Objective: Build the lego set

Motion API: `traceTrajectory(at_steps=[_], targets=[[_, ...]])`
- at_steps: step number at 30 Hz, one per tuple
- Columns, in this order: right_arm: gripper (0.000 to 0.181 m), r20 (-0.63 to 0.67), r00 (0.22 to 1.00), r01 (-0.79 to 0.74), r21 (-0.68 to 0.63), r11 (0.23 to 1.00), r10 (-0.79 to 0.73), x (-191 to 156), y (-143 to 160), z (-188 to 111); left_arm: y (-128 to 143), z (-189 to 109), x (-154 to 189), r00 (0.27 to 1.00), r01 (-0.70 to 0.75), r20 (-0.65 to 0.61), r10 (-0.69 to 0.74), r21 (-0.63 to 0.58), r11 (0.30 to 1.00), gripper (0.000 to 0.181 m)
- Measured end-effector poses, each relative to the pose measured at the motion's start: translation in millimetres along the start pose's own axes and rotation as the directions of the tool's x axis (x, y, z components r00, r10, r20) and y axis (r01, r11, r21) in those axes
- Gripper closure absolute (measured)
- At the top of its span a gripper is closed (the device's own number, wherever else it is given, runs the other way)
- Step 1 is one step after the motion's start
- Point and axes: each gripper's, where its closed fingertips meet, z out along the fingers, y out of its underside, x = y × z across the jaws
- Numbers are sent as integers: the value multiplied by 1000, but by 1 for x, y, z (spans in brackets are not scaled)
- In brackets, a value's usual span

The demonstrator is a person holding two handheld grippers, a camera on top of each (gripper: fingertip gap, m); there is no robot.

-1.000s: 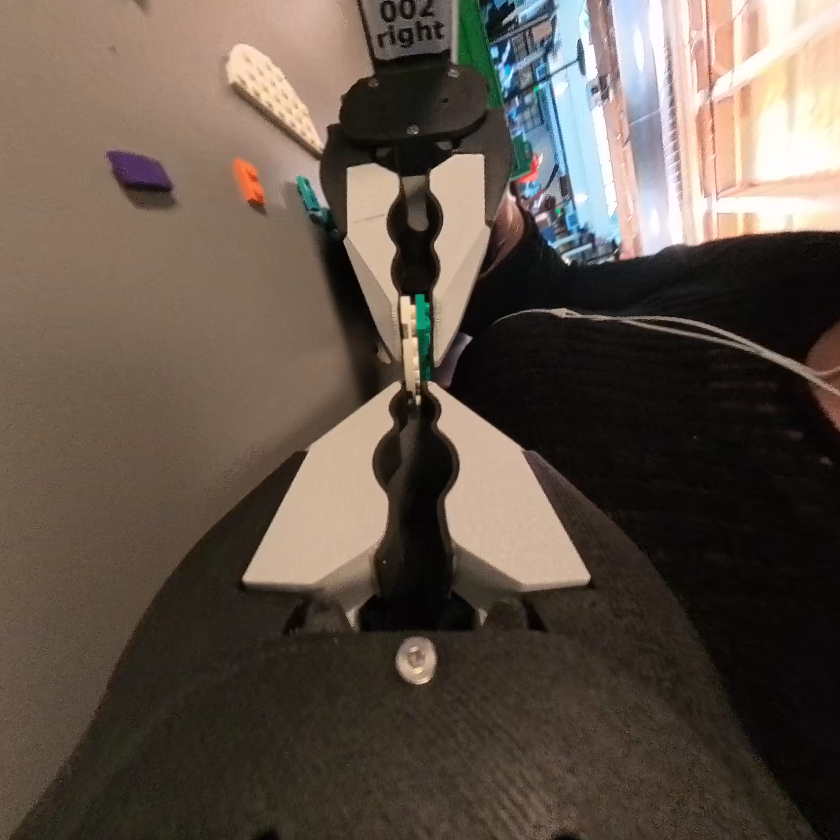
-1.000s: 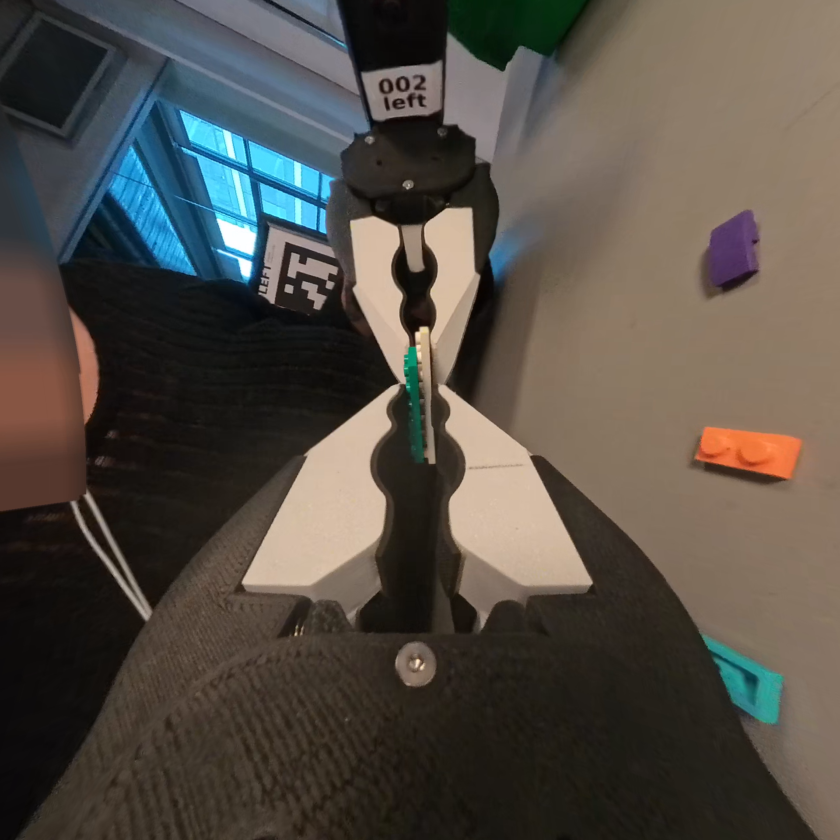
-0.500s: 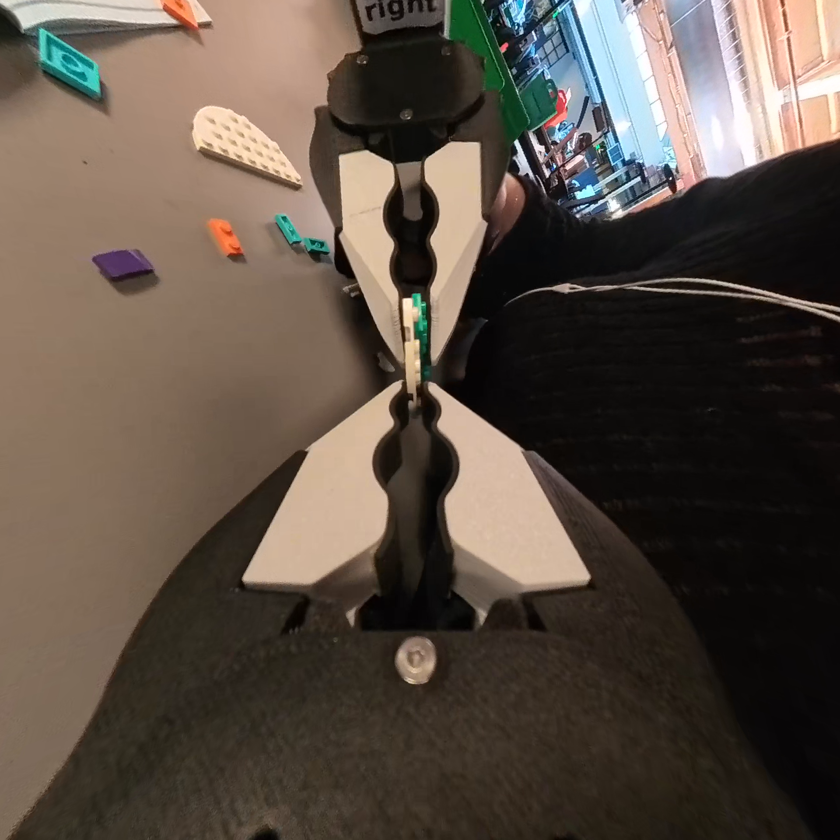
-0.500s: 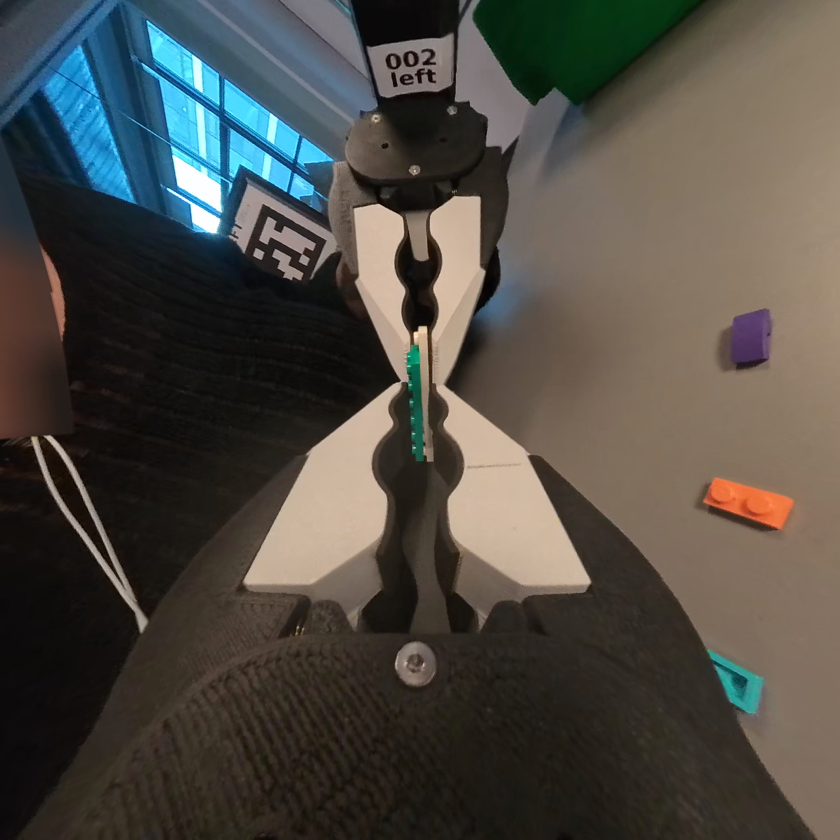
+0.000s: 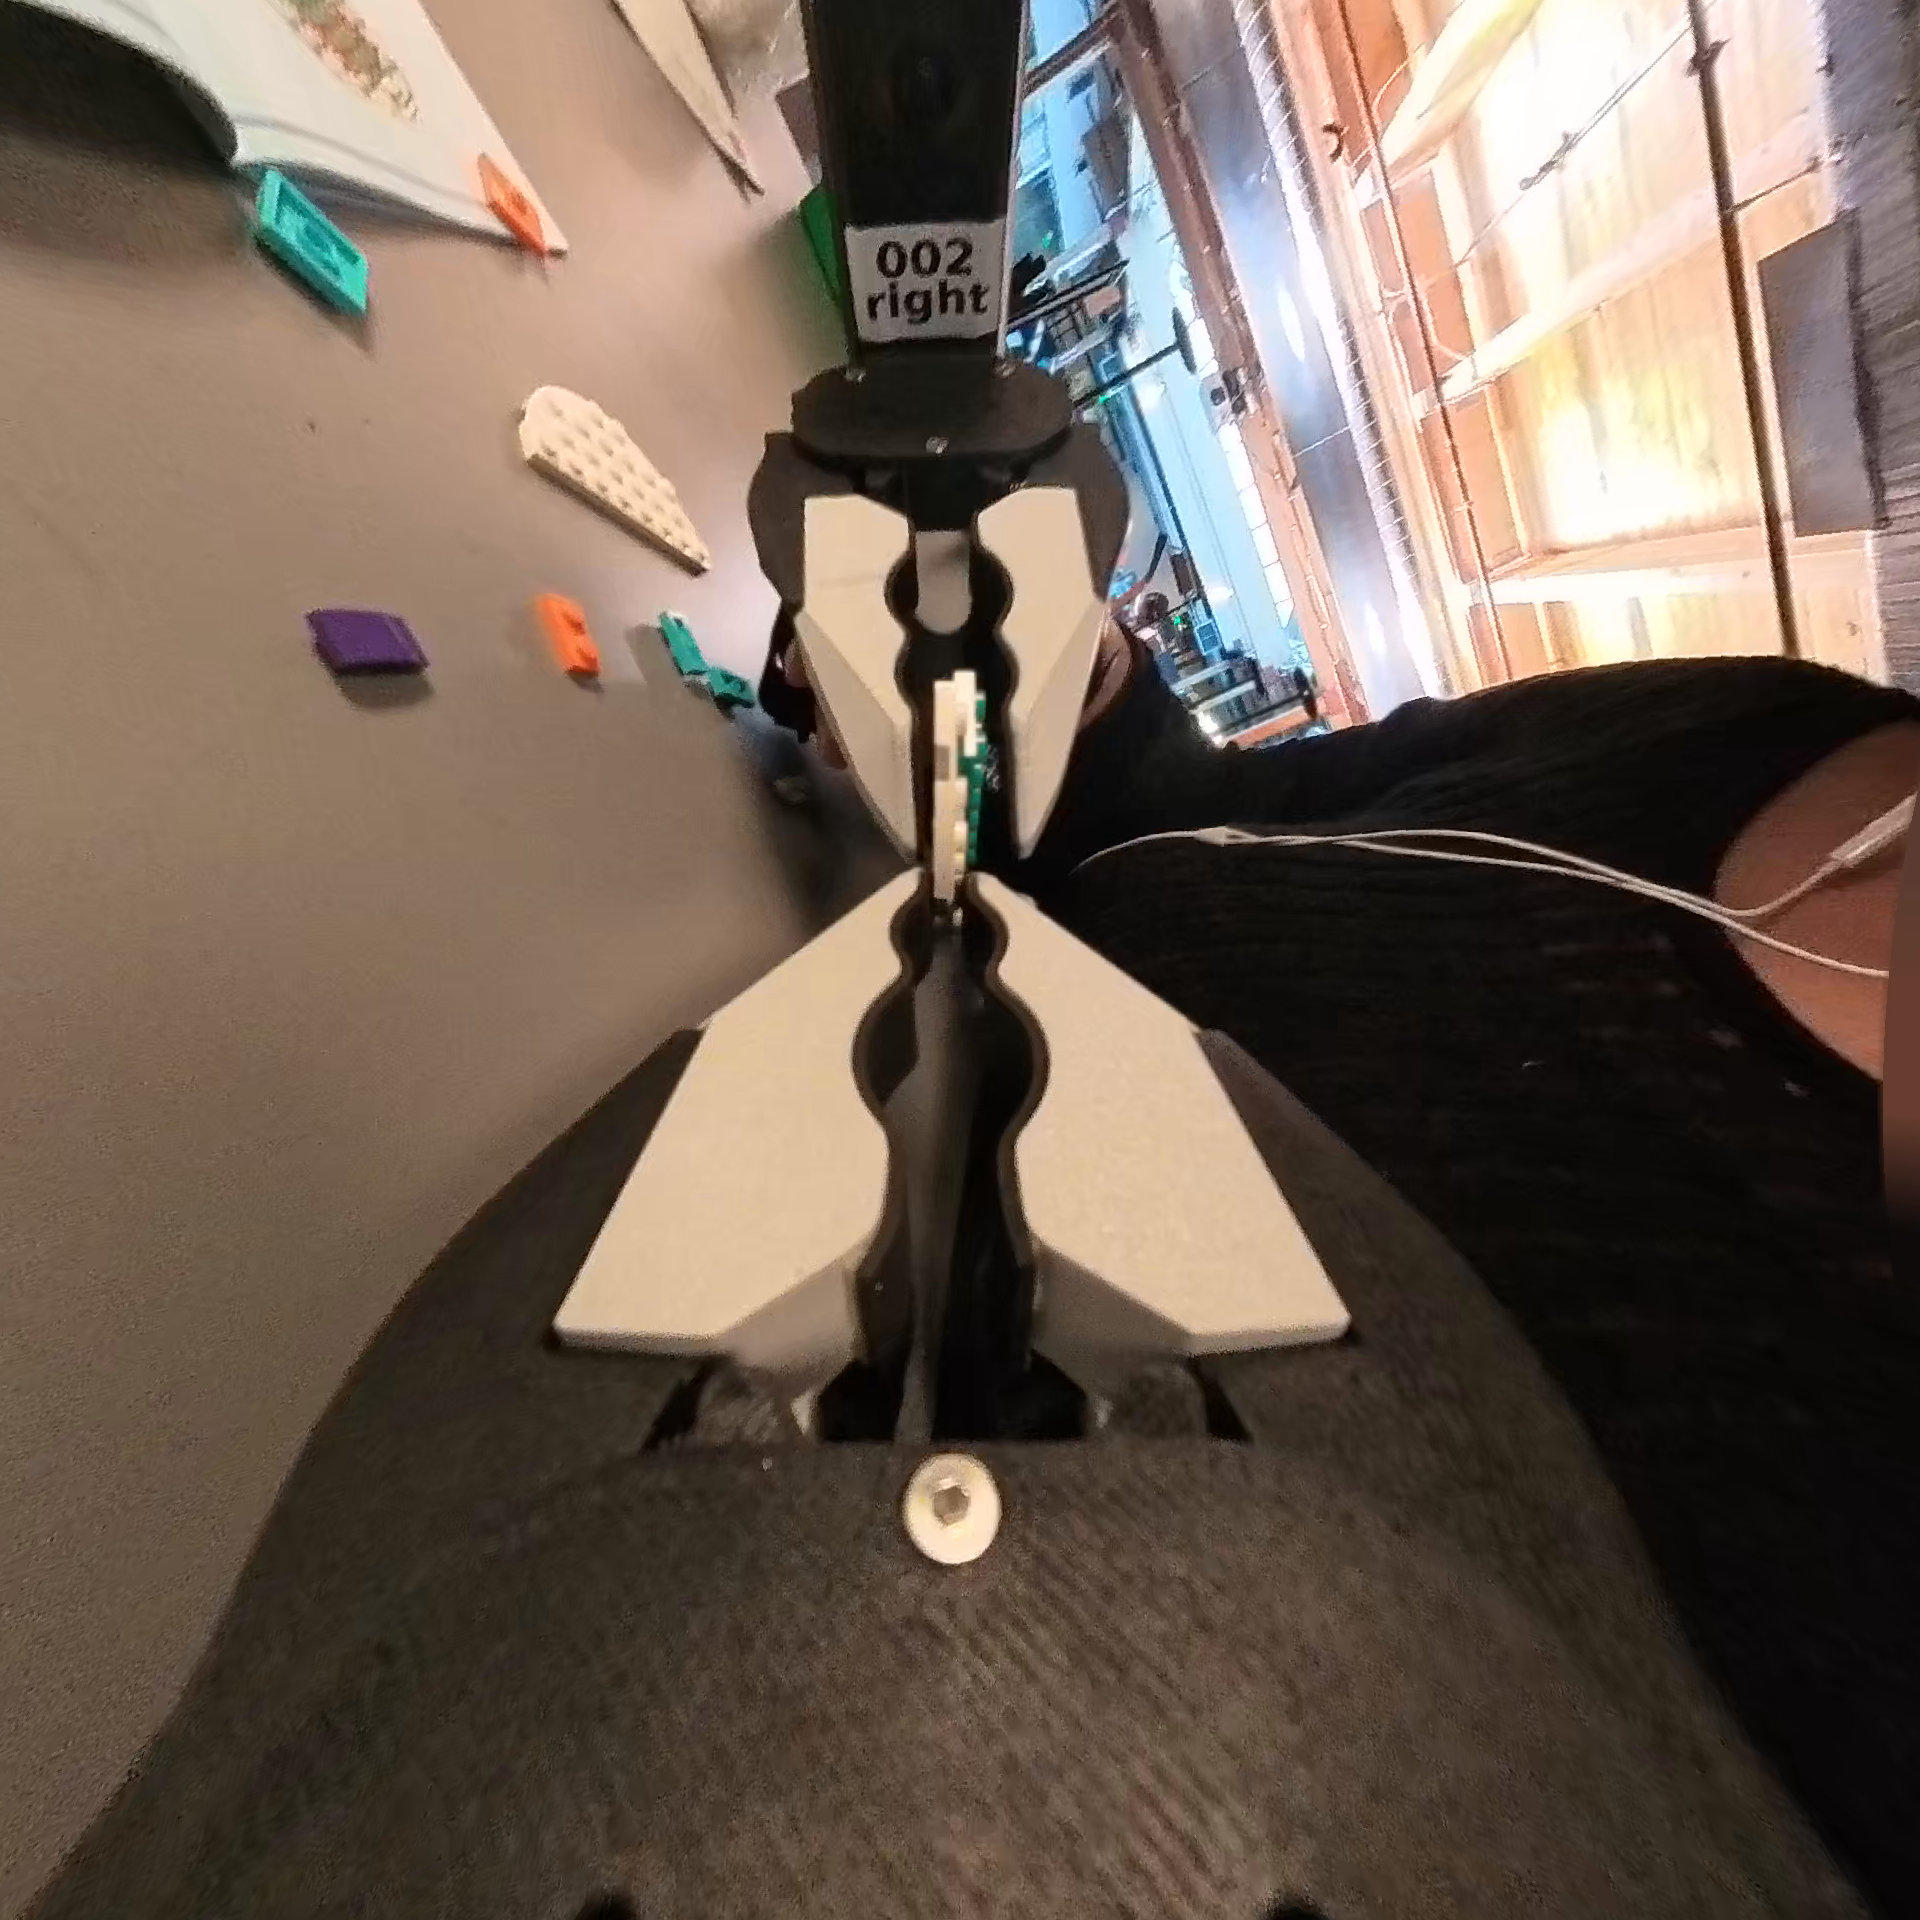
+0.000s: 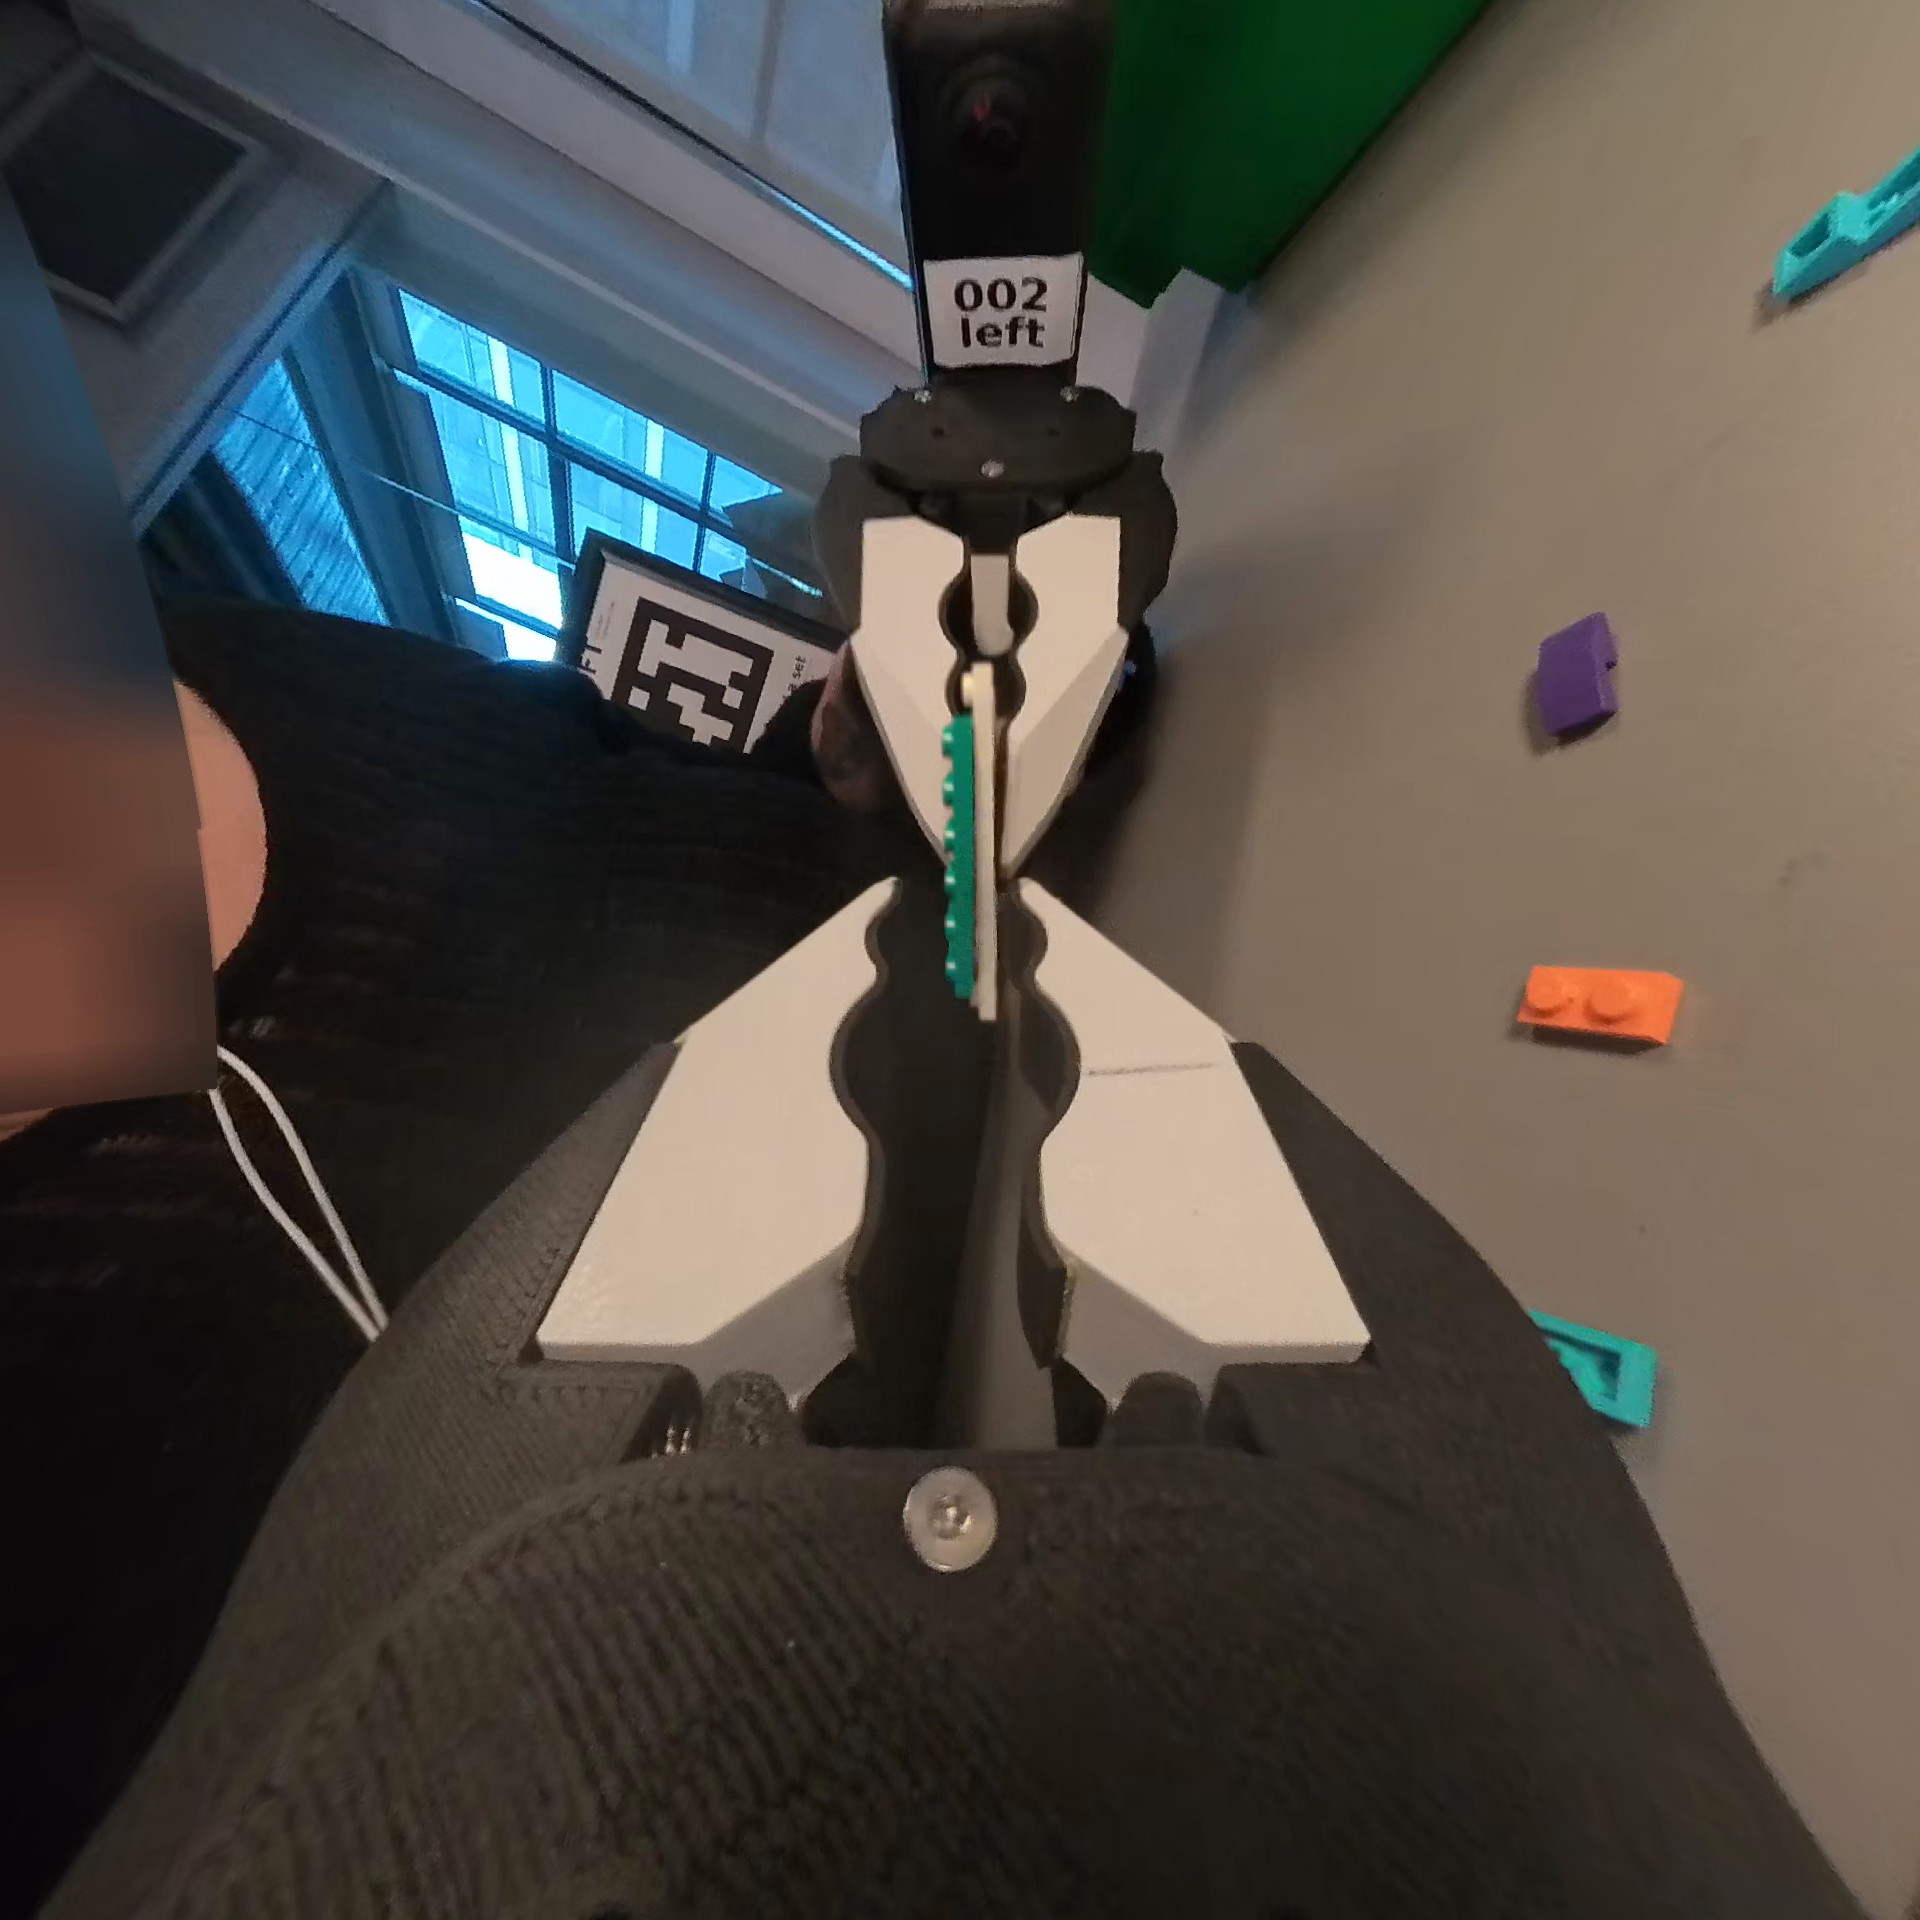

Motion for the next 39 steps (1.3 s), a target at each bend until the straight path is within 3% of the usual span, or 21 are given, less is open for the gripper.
traceTrajectory(at_steps=[3,8,13,15,16,18,20,22,26,30,39], targets=[[173,-7,1000,29,-24,999,-29,-2,4,1,-2,1,3,1000,-21,-4,21,7,1000,177],[174,-59,992,110,-74,991,-114,1,9,-1,1,4,2,999,-42,18,42,-1,999,178],[174,-105,989,97,-56,994,-103,3,6,-3,-2,4,-1,1000,3,15,-3,27,1000,178],[146,-119,981,148,-47,988,-152,-5,-2,-11,-4,4,-4,999,30,16,-30,43,999,177],[146,-144,973,178,-38,983,-182,-8,-9,-22,-4,4,-5,999,35,24,-36,54,998,178],[149,-348,900,265,-43,963,-263,10,-27,-54,-8,5,-4,999,40,14,-42,89,995,178],[150,-578,752,292,-140,946,-317,42,-32,-92,-13,5,-2,999,35,6,-36,137,990,178],[146,-665,666,262,-216,941,-338,58,-27,-113,-18,6,-2,999,31,8,-33,179,983,178],[138,-724,549,201,-369,907,-417,82,-9,-128,-25,7,0,999,53,-8,-52,246,968,178],[129,-740,473,217,-428,877,-478,85,-10,-132,-26,8,2,999,32,-2,-33,264,964,178],[149,-721,399,202,-534,821,-567,85,-3,-128,-29,9,4,989,-121,107,98,236,964,178]])
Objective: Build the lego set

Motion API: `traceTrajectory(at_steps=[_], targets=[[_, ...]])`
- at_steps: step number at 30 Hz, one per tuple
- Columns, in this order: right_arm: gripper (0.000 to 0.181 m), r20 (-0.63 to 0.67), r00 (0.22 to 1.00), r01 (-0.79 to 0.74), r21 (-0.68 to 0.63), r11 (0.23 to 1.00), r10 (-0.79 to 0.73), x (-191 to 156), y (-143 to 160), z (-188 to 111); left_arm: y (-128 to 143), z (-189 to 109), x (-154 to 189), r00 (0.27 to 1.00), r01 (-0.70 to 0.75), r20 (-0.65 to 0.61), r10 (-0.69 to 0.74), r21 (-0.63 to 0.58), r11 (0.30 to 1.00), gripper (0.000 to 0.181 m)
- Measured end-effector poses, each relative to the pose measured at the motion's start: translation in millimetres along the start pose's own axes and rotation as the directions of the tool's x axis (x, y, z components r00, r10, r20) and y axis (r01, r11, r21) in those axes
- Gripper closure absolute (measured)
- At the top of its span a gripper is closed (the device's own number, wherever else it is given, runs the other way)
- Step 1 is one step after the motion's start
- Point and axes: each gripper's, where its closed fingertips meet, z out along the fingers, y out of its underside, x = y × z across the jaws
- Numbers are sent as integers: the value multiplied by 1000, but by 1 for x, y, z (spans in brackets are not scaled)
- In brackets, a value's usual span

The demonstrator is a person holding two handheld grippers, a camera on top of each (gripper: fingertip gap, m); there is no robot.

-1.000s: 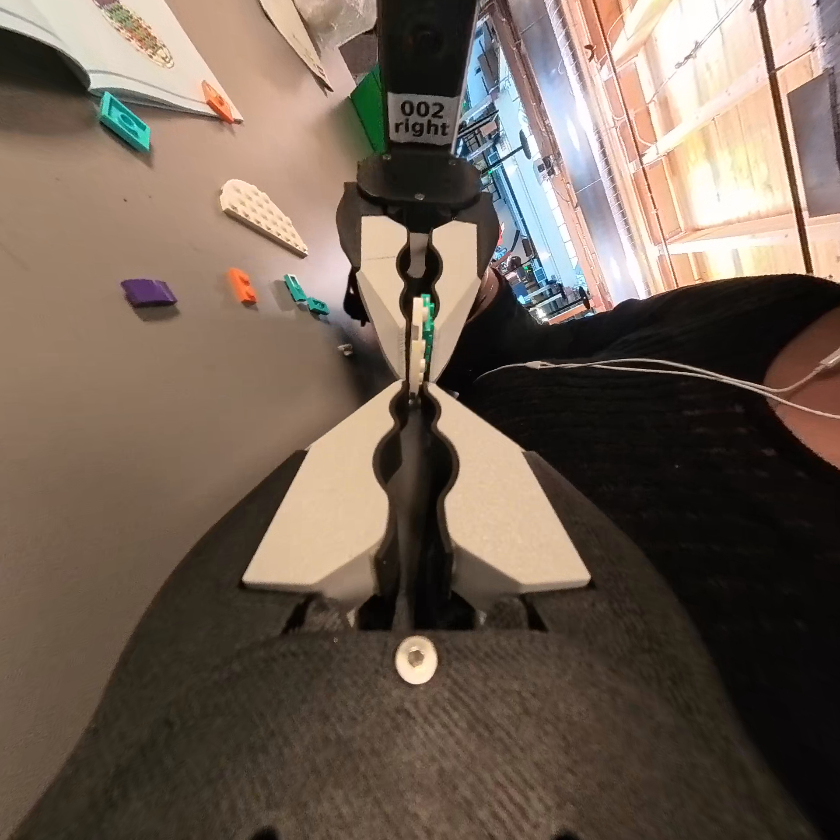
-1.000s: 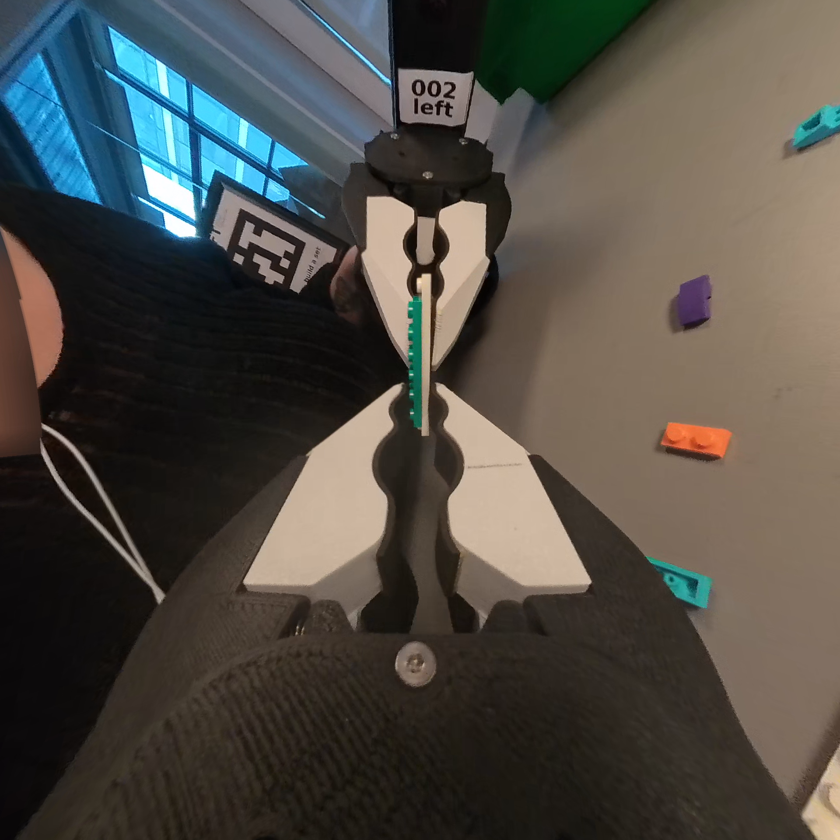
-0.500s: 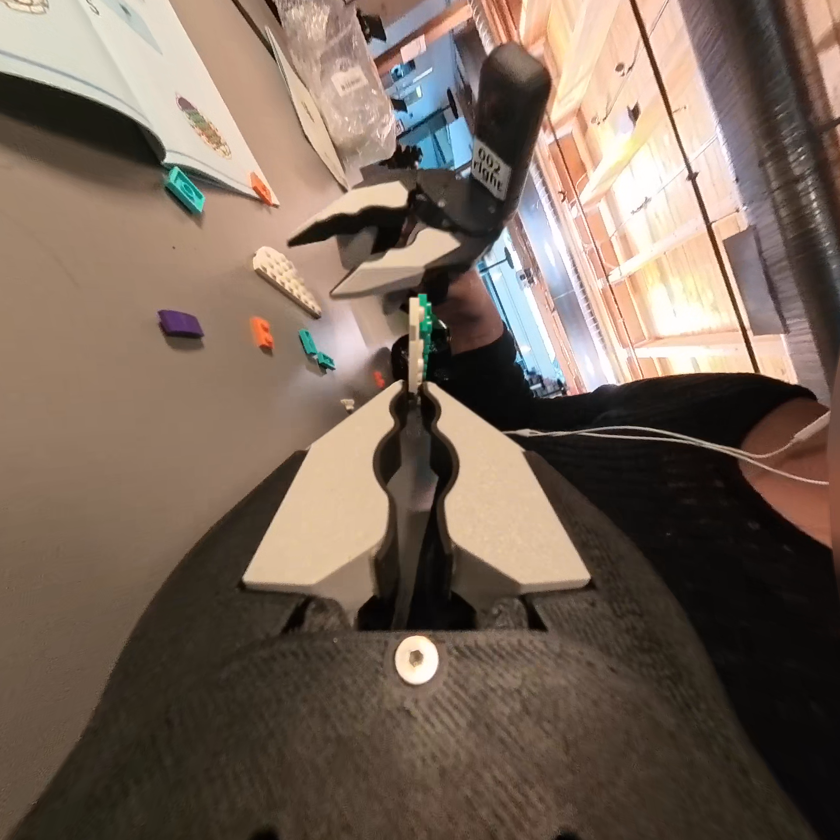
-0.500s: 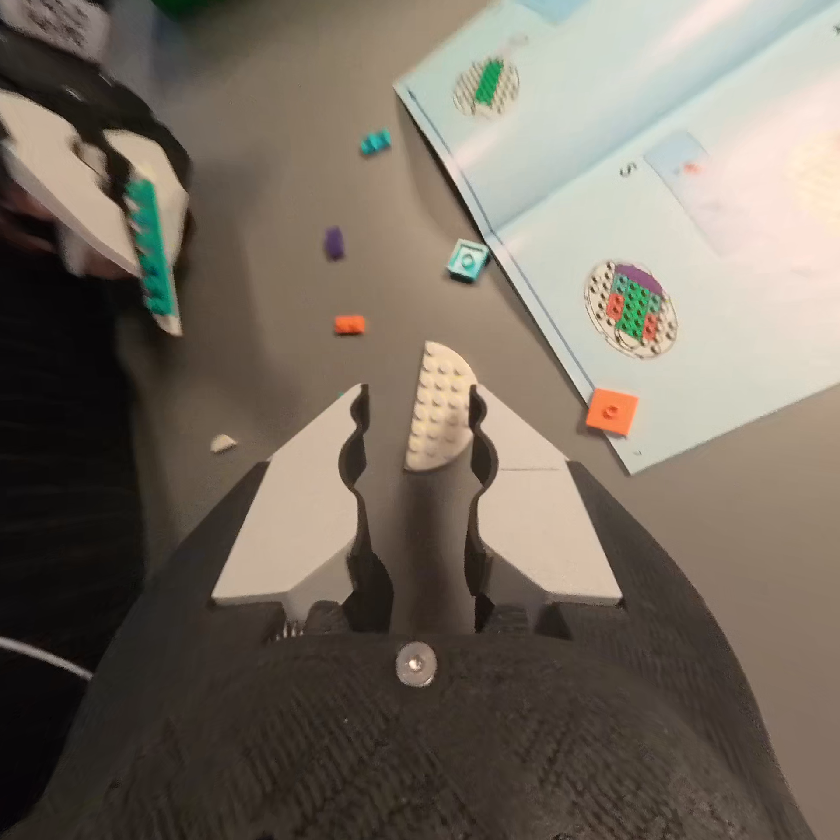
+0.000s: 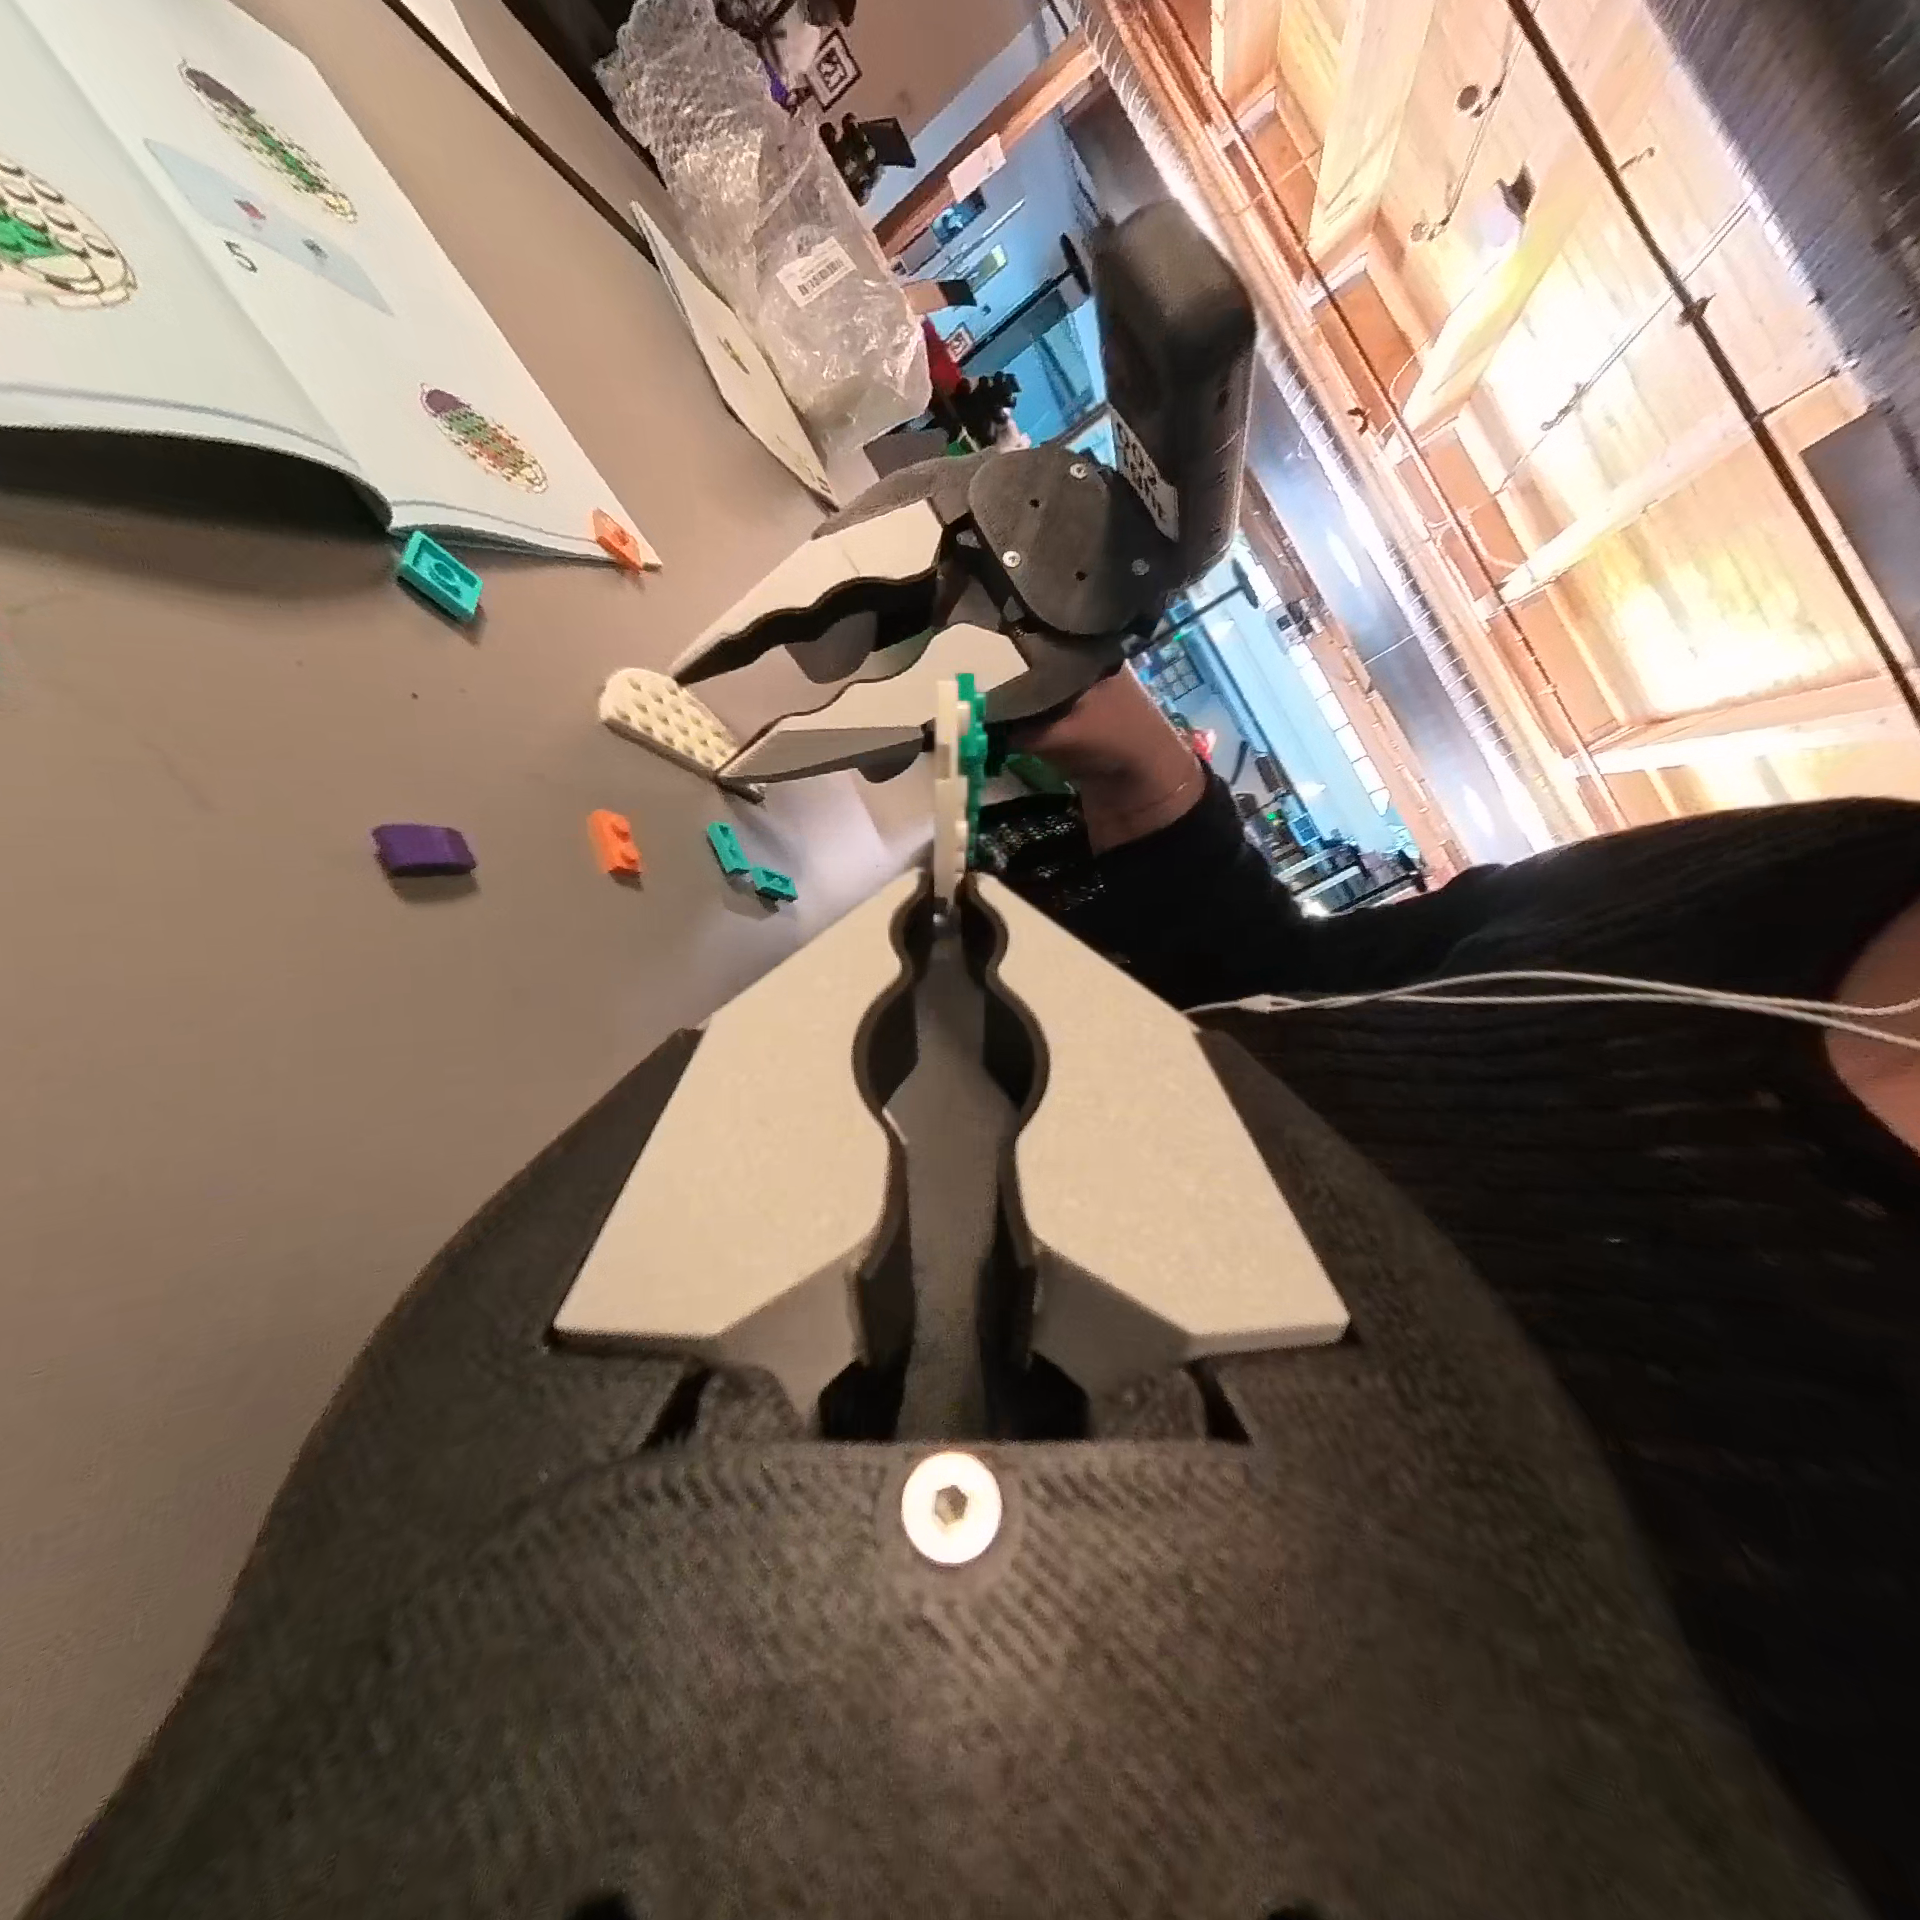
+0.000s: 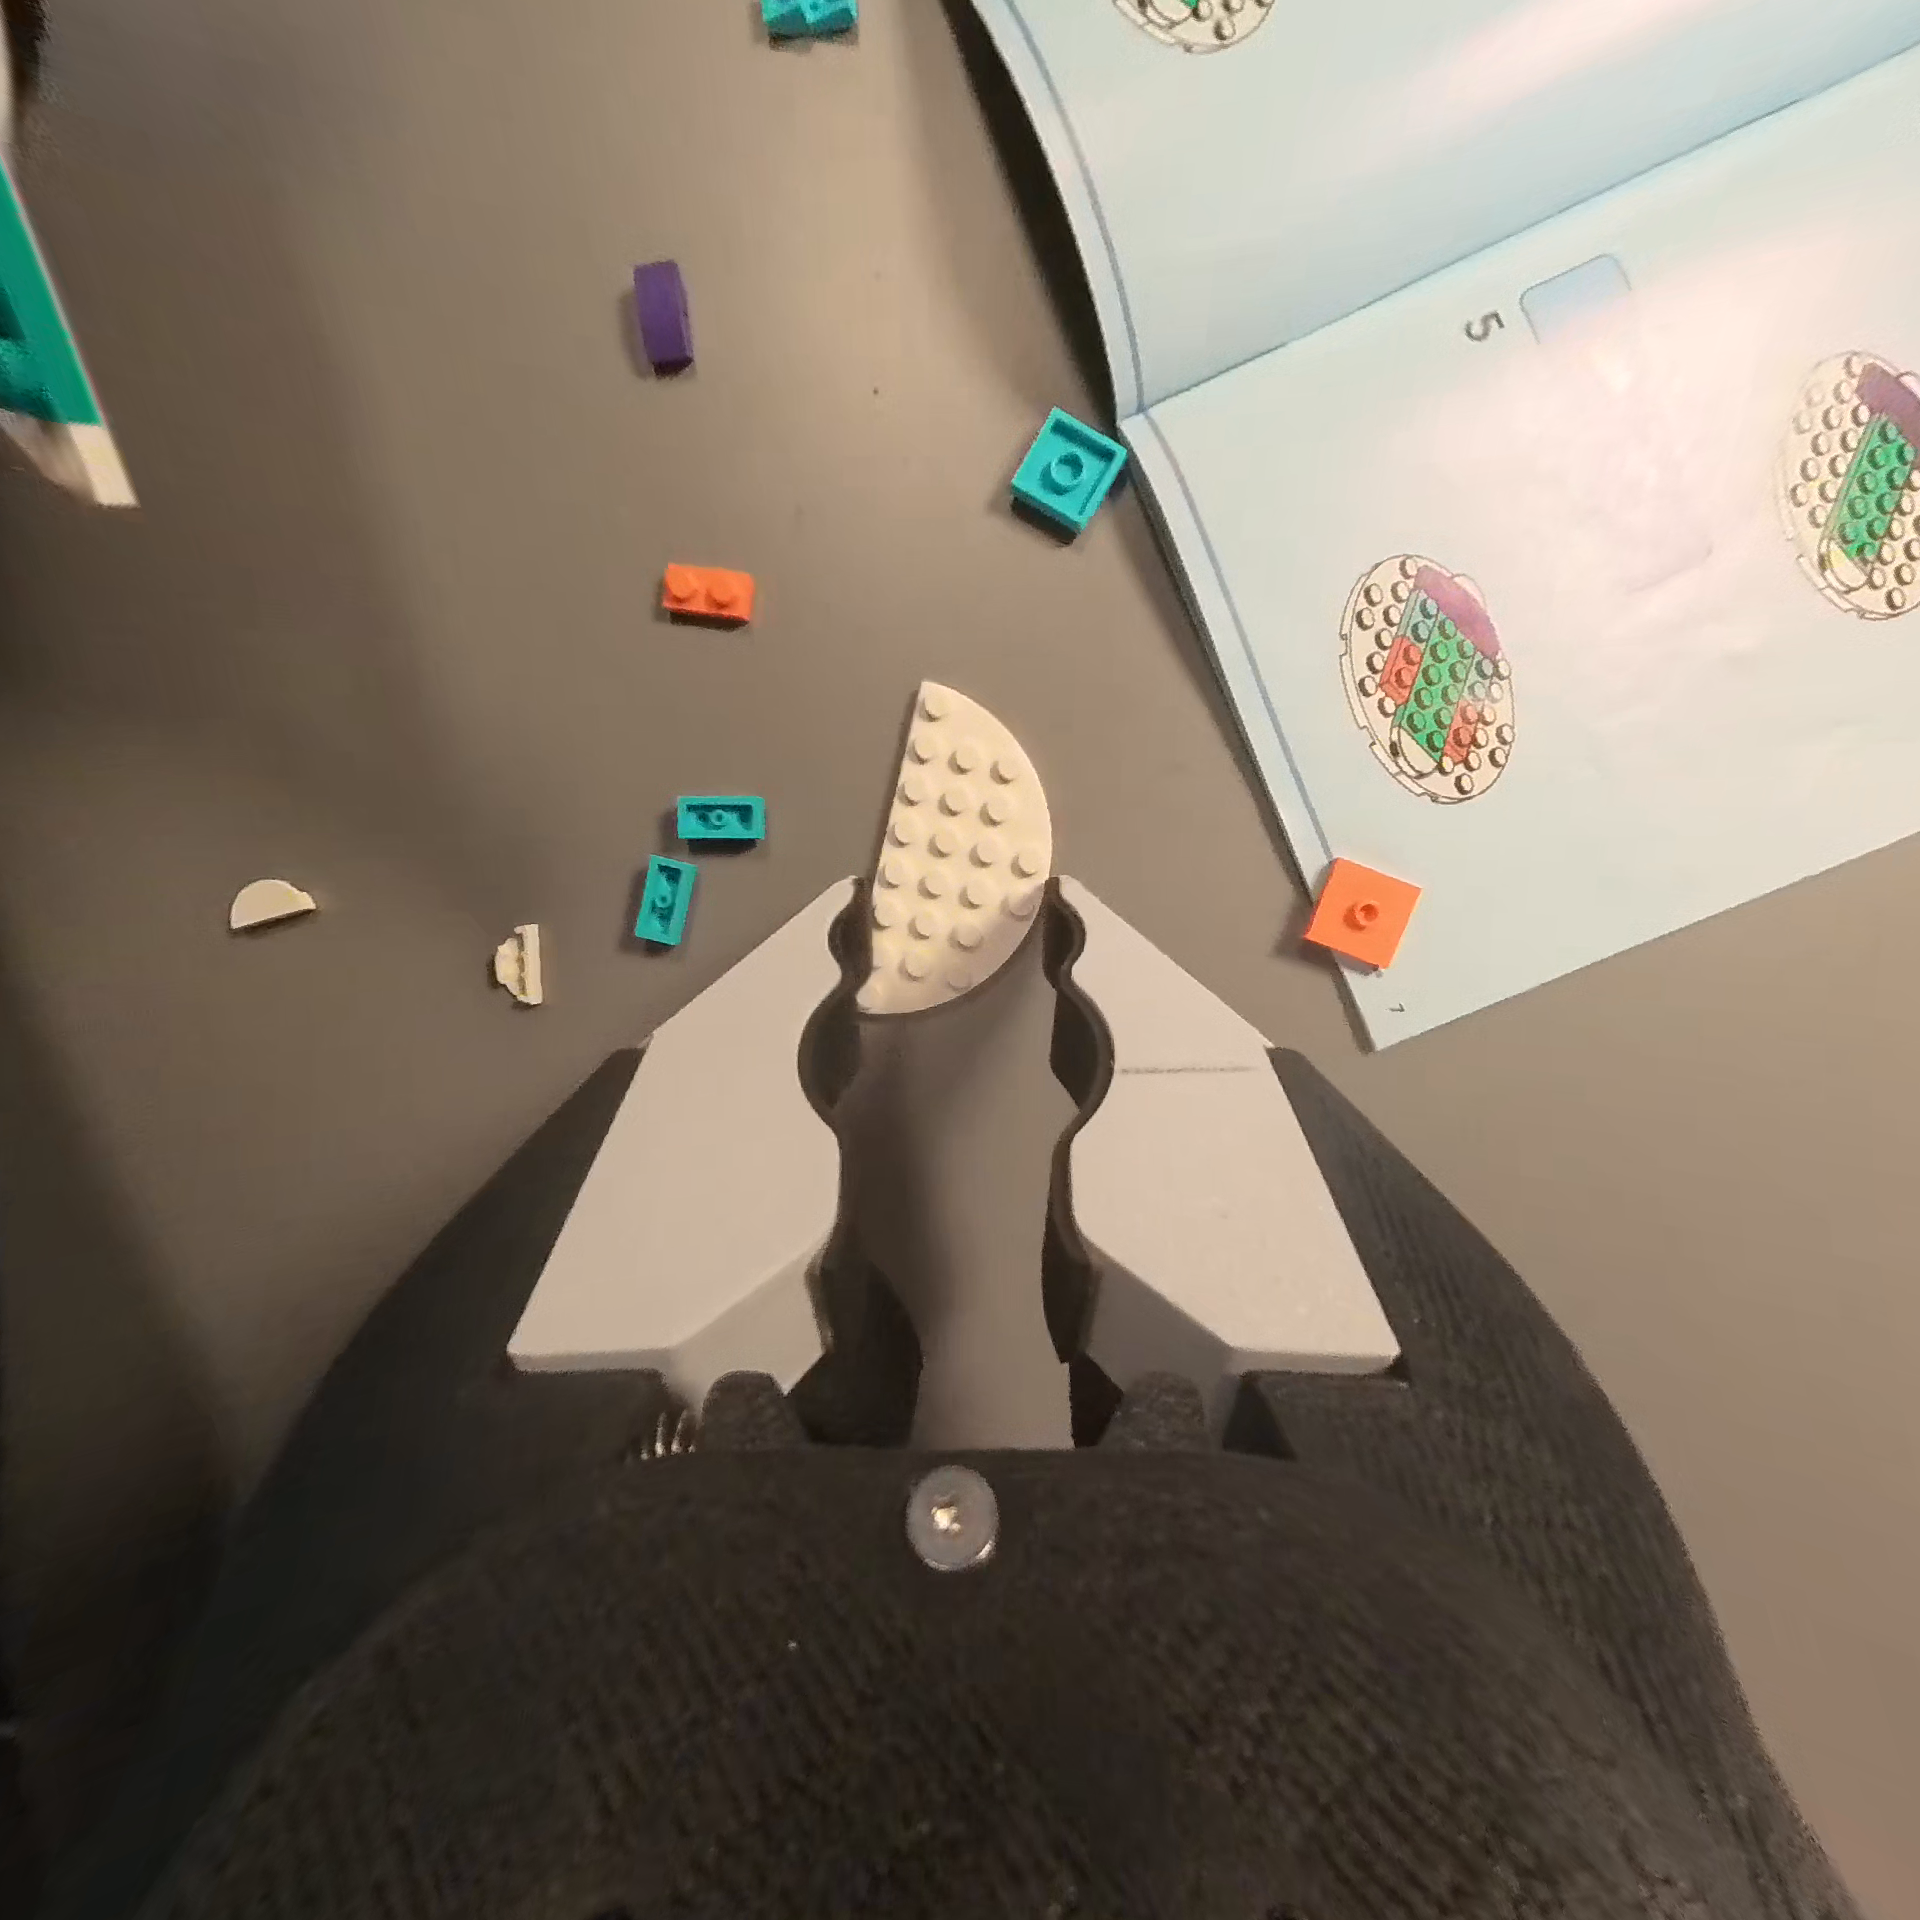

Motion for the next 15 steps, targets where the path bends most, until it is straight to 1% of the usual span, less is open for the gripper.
traceTrajectory(at_steps=[3,5,7,9,10,13,15], targets=[[150,-26,999,31,33,999,-30,2,-5,-1,1,1,-2,999,-36,31,36,-12,999,178],[150,-75,992,109,125,986,-101,0,-20,-9,1,0,-4,995,-72,61,73,-12,997,178],[150,-144,975,201,236,951,-170,-3,-40,-21,-2,0,-6,988,-128,91,128,-7,992,178],[151,-197,954,276,288,917,-225,-7,-51,-30,-3,1,-6,973,-195,120,196,-23,981,178],[151,-208,944,307,276,911,-255,-8,-51,-31,-3,1,-7,964,-224,141,227,-34,974,178],[151,-170,936,333,151,931,-307,-7,-33,-21,-4,-1,-11,922,-318,204,328,-80,945,177],[151,-161,926,365,141,920,-342,-9,-29,-21,-6,-3,-14,883,-385,246,400,-108,917,177]])
